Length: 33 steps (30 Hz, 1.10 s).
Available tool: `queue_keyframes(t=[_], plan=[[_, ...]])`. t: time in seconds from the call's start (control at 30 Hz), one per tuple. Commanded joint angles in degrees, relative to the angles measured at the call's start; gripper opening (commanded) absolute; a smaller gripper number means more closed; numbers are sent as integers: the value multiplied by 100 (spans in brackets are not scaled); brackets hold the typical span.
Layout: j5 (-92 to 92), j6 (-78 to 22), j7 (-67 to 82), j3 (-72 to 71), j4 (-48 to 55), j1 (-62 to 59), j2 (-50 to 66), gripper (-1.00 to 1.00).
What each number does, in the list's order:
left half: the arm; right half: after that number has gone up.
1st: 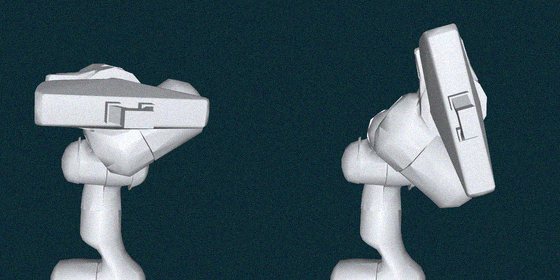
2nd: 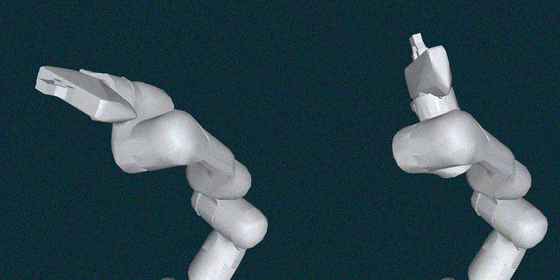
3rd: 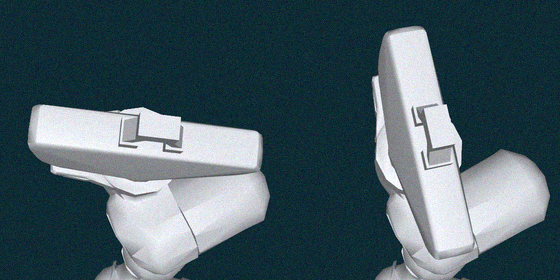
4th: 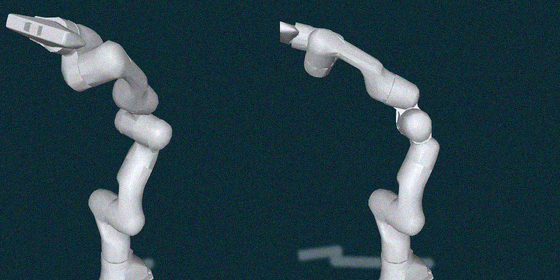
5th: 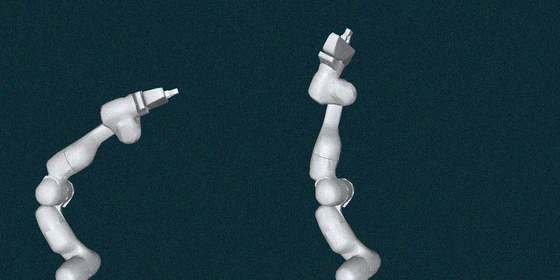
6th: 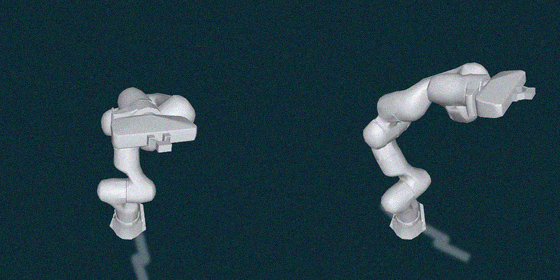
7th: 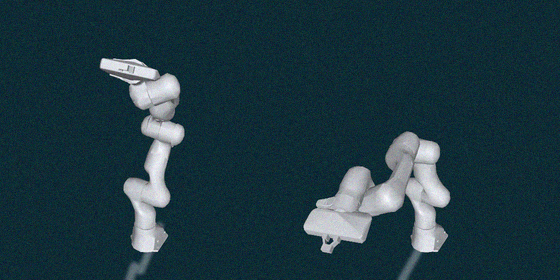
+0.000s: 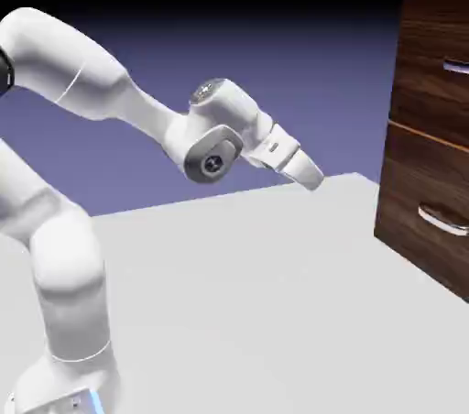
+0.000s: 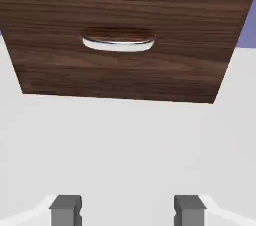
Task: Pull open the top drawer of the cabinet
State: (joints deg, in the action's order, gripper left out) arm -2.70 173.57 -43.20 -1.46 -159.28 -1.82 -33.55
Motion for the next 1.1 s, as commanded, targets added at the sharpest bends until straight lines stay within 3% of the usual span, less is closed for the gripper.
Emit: queue_keyframes(t=[0.0, 1.07], plan=[[-224, -36, -62, -121, 143, -208, -74, 0], [-7389, -1184, -2032, -3984, 4697, -6853, -2438, 0]])
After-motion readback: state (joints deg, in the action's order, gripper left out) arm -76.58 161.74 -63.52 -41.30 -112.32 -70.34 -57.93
